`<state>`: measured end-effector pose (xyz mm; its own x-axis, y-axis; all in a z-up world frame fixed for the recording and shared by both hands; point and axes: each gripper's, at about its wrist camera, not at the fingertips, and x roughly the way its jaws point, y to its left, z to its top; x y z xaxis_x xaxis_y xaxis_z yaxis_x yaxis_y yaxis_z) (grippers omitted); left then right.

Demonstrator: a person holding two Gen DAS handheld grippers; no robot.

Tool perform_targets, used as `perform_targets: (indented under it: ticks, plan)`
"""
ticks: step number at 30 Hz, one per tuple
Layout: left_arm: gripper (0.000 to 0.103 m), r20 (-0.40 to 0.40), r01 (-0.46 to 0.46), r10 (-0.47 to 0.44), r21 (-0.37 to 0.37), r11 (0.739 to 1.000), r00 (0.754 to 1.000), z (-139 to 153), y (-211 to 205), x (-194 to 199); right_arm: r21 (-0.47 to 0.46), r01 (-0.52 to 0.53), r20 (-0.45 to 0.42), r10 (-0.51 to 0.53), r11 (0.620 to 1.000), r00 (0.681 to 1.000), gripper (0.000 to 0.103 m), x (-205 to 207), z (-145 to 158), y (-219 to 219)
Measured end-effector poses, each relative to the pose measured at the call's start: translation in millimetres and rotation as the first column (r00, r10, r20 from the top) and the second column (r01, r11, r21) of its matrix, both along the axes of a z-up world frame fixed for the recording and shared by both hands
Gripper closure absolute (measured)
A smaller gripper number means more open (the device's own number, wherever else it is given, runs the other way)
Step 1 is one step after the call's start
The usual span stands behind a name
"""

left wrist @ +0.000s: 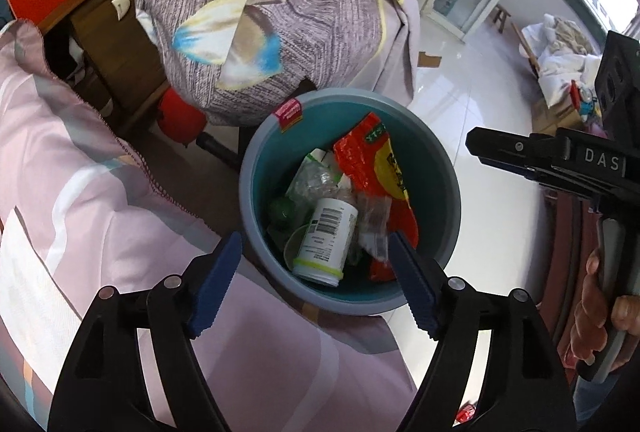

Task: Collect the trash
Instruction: 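Open both grippers to drop the toy egg and wrapper into the bin, then move both open grippers back over the remaining trash on the bed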

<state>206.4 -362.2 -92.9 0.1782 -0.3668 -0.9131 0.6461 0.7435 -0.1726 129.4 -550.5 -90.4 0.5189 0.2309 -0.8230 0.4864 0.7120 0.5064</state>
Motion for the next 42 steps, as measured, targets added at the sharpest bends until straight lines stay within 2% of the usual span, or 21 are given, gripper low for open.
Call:
perform_targets:
  ticks: [1, 2, 4, 6, 22, 36, 42]
  plan:
    - [0.024, -0.002, -0.003, 0.003, -0.001, 1.000, 1.000, 0, 1, 0, 0.001, 0.002, -0.002, -0.002, 1.000, 1.000, 0.046, 0, 0, 1]
    - [0.021, -0.002, -0.005, 0.005, -0.003, 1.000, 1.000, 1, 2, -1, -0.004, 0.006, -0.003, -0.006, 1.000, 1.000, 0.035, 0, 0, 1]
    - [0.017, 0.007, -0.011, 0.011, -0.003, 1.000, 1.000, 3, 5, -2, -0.031, 0.009, -0.011, -0.009, 0.999, 1.000, 0.035, -1, 2, 4]
    - [0.015, 0.012, -0.015, 0.015, -0.004, 1.000, 1.000, 4, 7, -3, -0.021, 0.004, -0.018, -0.005, 1.000, 1.000, 0.029, 0, 2, 5]
    - [0.012, 0.045, -0.067, 0.068, -0.024, 0.997, 0.997, 27, 62, -18, -0.019, -0.049, -0.032, 0.048, 0.999, 0.998, 0.026, 1, 17, 55]
    - [0.011, 0.071, -0.165, 0.170, -0.071, 0.984, 0.983, 44, 152, -29, -0.043, -0.152, -0.029, 0.150, 0.988, 0.988, 0.026, 11, 38, 129]
    - [0.010, 0.071, -0.225, 0.232, -0.089, 0.970, 0.970, 45, 200, -32, -0.070, -0.228, -0.036, 0.226, 0.971, 0.974, 0.026, 20, 46, 177]
